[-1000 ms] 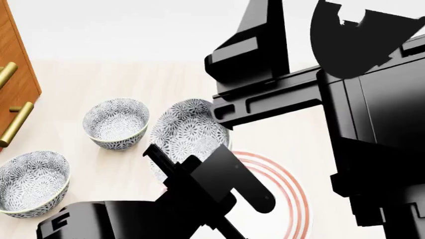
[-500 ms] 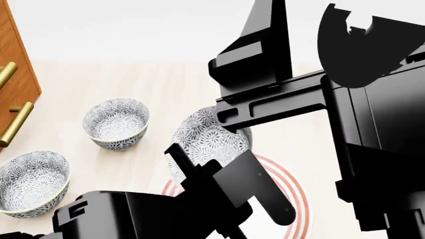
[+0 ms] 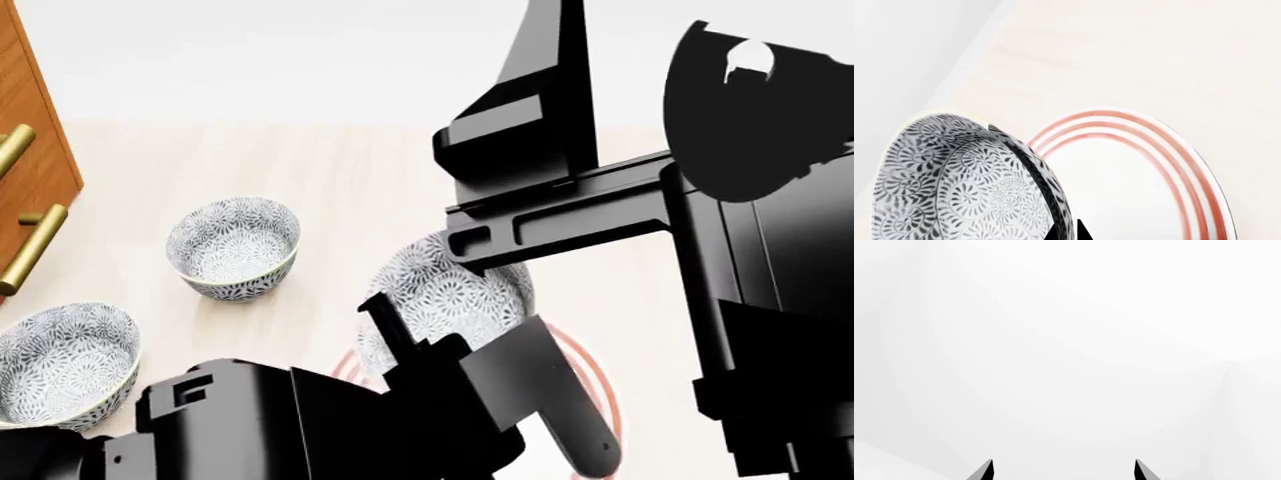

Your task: Put the bowl at the front on the plate.

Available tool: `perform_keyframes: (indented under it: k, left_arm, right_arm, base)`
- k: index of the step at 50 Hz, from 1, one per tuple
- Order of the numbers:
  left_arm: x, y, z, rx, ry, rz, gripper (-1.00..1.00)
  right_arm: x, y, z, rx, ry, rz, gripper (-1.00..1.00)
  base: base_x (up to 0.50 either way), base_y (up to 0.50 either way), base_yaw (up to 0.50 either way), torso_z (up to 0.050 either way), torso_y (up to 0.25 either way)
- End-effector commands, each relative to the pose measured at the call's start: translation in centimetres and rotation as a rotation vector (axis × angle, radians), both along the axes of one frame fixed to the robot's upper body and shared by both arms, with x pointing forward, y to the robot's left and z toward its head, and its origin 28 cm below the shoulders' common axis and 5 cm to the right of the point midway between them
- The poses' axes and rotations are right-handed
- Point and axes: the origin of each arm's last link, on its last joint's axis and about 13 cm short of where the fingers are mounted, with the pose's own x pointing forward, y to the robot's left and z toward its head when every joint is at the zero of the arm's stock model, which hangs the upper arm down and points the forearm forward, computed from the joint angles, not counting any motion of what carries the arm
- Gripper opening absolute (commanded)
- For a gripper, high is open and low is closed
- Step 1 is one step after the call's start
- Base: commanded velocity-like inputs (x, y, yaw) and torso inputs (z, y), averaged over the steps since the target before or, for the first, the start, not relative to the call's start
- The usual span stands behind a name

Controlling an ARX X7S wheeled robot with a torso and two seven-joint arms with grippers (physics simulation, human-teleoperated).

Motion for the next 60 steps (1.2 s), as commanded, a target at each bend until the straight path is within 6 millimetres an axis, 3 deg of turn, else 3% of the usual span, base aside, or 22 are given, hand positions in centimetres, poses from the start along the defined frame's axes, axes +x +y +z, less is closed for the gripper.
perform_keyframes:
  k: [1, 35, 60]
  left_arm:
    - [0.4, -0.3, 0.3, 0.034, -0.014, 0.007, -1.00]
    - [0.3, 0.7, 0.0, 0.234, -0.077, -0.013, -1.00]
    - [-0.3, 0.8, 0.9, 0.305, -0.093, -0.077, -1.00]
  right_arm:
    - [0.0, -0.1, 0.0, 0.005, 0.002, 0.000, 1.00]
    - [-0.3, -0.6, -0.8, 0.023, 0.002, -0.016, 1.00]
    - [-0.4, -0.7, -0.9, 0.030, 0.002, -0.012, 1.00]
  base:
    - [0.00, 0.00, 0.00, 0.000, 0.000]
    - [0.00, 0.00, 0.00, 0.000, 0.001]
    - [0.00, 0.00, 0.00, 0.001, 0.000]
